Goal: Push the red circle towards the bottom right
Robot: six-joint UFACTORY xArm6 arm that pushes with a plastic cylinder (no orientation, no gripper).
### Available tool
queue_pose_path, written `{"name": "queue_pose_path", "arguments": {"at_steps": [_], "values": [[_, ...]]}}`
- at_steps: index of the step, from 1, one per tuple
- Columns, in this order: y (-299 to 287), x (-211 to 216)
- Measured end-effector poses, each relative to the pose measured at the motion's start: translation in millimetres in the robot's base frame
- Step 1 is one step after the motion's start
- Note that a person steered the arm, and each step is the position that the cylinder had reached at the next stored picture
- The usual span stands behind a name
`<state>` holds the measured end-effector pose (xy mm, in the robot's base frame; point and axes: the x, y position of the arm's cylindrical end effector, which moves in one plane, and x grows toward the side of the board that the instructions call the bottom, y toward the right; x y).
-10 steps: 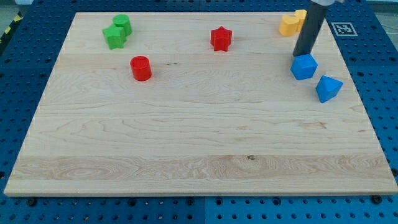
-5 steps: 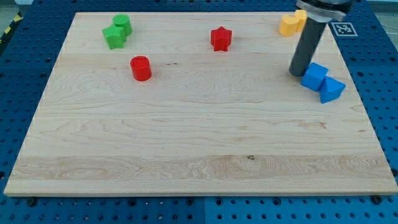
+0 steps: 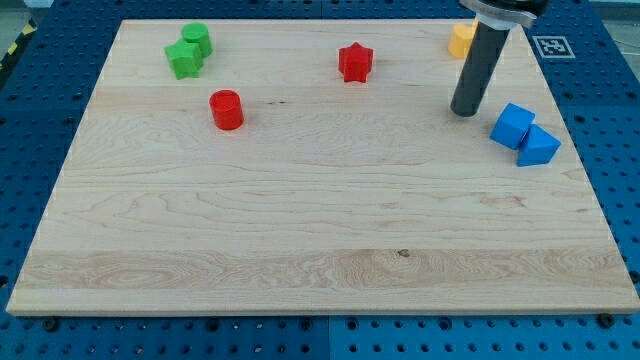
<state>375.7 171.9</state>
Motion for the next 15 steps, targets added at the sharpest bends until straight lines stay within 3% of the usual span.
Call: {"name": "queue_pose_path", "arguments": {"at_steps": [5,8,13,15], "values": [[-29.1,-8.8],[-84.4,-10.7],[-258.5,-22.7],[-289.4,-9.3]]}}
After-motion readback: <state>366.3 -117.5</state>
